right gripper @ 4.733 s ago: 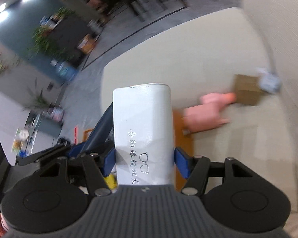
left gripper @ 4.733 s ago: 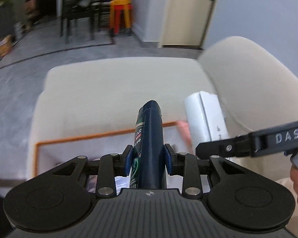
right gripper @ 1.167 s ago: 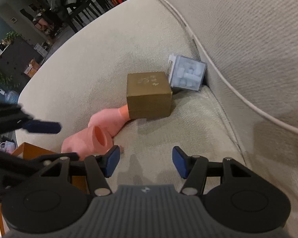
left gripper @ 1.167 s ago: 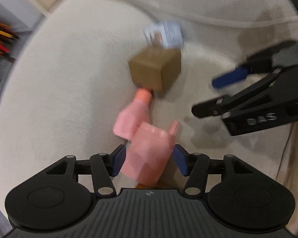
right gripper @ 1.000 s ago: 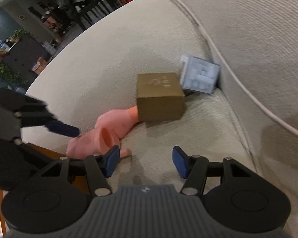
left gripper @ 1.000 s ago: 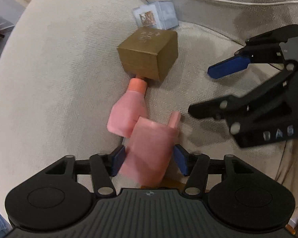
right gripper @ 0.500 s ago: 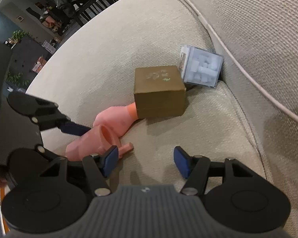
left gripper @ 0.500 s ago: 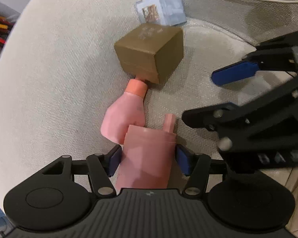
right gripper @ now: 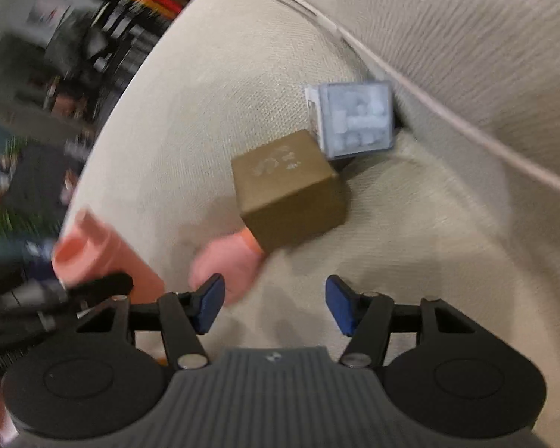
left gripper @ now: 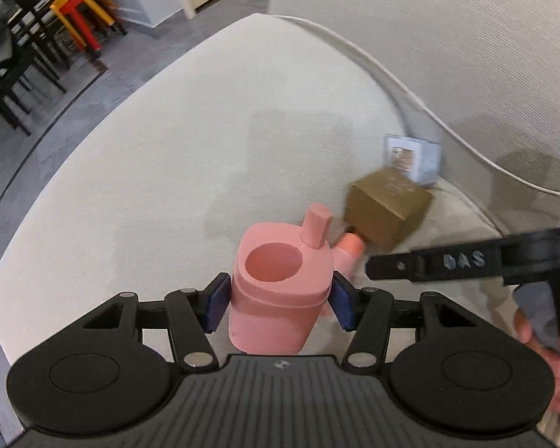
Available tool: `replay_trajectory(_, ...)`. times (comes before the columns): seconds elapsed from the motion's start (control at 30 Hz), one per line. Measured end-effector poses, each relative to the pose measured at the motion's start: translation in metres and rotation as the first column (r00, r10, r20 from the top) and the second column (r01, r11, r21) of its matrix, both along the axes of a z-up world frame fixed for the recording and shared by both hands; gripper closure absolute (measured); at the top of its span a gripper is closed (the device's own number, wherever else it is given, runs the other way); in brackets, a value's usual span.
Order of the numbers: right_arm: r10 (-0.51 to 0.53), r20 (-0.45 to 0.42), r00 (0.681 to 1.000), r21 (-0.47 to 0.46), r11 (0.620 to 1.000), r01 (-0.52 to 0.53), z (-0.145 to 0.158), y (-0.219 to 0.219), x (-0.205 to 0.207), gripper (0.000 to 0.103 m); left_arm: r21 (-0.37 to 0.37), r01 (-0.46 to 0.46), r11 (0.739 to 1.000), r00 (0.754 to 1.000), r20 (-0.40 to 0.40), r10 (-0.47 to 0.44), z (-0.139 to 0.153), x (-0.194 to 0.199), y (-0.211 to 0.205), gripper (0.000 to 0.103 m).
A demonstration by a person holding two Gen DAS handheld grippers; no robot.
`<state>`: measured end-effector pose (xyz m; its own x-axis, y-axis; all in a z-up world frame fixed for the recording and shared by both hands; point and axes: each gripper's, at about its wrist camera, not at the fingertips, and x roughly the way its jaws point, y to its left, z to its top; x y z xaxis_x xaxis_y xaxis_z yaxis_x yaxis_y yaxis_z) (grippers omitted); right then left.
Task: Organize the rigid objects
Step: 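Grasp the pink cup with left tool while right grasps the pink spray bottle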
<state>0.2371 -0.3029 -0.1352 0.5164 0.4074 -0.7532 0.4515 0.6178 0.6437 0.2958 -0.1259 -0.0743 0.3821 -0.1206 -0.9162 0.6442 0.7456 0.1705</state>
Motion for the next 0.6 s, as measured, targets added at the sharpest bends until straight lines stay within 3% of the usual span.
replay_trajectory(0.1, -0.079, -0.037, 0.996, 0.033, 0.996, 0.080, -0.011, 0.008, 0.012, 0.043, 0.019, -0.018, 1.000, 1.000, 0.013, 0.018, -0.008, 0.005, 0.002, 0.039)
replay_trajectory(0.27, -0.140, -0.012, 0.990, 0.085, 0.986, 0.140, -0.024, 0.011, 0.018, 0.043, 0.017, -0.024, 1.000, 1.000, -0.003, 0.024, -0.016, 0.014, 0.010, 0.039)
replay_trajectory(0.3, -0.140, -0.013, 0.990, 0.102, 0.985, 0.141, -0.028, 0.010, 0.020, 0.045, 0.021, -0.024, 1.000, 1.000, 0.001, 0.024, -0.017, 0.016, 0.011, 0.039)
replay_trajectory(0.37, -0.140, -0.016, 0.990, 0.130, 0.981, 0.141, -0.036, 0.009, 0.022, 0.060, 0.009, -0.020, 1.000, 1.000, 0.012, 0.020, -0.016, 0.018, 0.011, 0.039)
replay_trajectory(0.43, -0.146, -0.019, 0.989, 0.144, 0.979, 0.148, -0.043, 0.010, 0.023, 0.065, 0.004, -0.021, 1.000, 1.000, 0.011, 0.021, -0.014, 0.021, 0.011, 0.039)
replay_trajectory(0.6, -0.106, 0.010, 0.994, 0.118, 0.987, 0.104, -0.044, 0.017, 0.021, 0.059, 0.003, -0.027, 1.000, 1.000, 0.015, 0.027, -0.015, 0.021, 0.011, 0.039)
